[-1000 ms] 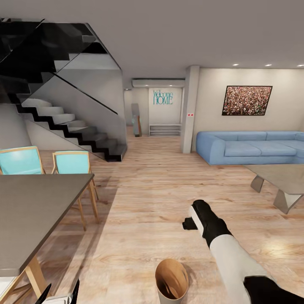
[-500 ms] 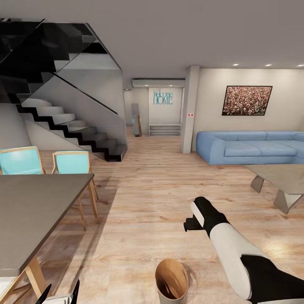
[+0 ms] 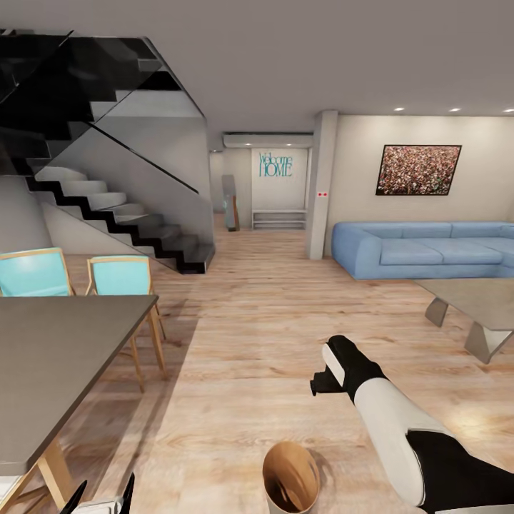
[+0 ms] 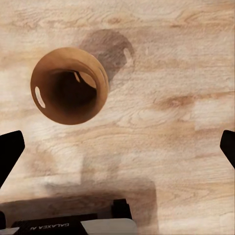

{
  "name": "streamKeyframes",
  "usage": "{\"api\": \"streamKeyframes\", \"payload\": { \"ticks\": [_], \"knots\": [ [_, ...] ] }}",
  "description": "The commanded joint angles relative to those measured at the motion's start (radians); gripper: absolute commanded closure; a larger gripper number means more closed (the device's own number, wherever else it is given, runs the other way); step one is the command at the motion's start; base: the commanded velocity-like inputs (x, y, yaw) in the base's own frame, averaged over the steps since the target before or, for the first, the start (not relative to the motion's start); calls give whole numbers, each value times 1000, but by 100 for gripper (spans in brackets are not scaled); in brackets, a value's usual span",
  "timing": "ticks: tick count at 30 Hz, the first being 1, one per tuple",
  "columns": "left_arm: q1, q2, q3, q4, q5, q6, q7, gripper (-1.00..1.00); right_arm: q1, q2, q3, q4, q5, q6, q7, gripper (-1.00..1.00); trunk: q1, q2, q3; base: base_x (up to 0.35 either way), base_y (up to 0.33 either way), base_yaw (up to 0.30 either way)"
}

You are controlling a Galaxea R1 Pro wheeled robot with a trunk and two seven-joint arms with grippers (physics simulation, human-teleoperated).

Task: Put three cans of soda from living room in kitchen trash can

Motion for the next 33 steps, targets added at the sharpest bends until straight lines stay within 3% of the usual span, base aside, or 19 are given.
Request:
{"api": "streamKeyframes", "payload": {
  "ticks": [1, 9, 33],
  "knots": [
    [0, 0, 0, 0, 0, 0, 0, -100, 0, 0, 0, 5, 0, 0, 0, -100, 0, 0, 0, 267, 43, 0],
    [0, 0, 0, 0, 1, 0, 1, -100, 0, 1, 1, 11, 2, -10, 0, -100, 0, 0, 0, 208, 24, 0],
    [0, 0, 0, -1, 2, 0, 1, -100, 0, 2, 4, 12, 6, -13, 0, -100, 0, 0, 0, 56, 2, 0]
  ]
}}
